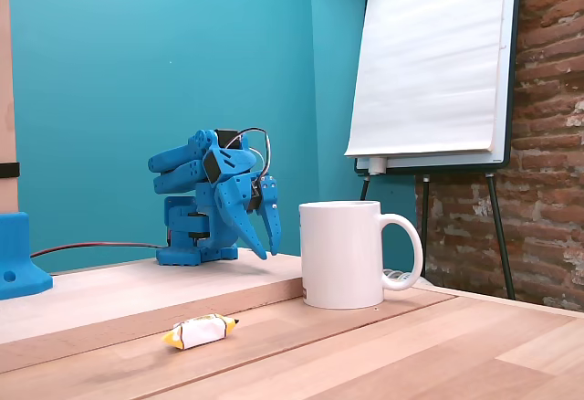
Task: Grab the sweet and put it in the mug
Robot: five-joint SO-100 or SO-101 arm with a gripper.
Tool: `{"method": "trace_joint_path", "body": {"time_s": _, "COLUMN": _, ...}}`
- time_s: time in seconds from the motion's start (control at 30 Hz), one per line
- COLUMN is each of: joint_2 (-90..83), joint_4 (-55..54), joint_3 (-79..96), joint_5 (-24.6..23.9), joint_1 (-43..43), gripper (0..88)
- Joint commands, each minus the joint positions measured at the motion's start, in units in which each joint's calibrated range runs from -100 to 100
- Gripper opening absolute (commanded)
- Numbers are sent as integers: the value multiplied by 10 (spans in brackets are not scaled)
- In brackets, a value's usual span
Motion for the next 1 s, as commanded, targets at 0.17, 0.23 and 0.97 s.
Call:
{"method": "trace_joint_path", "body": {"time_s": 0.17, "joint_2": -6, "joint_4": 2, "joint_3": 9, "joint_5": -3, "joint_1": 0, "gripper": 55}}
{"method": "trace_joint_path", "body": {"time_s": 0.23, "joint_2": -6, "joint_4": 2, "joint_3": 9, "joint_5": -3, "joint_1": 0, "gripper": 55}}
{"method": "trace_joint_path", "body": {"time_s": 0.97, "joint_2": 19, "joint_4": -7, "joint_3": -158, "joint_5": -36, "joint_1": 4, "gripper": 55}}
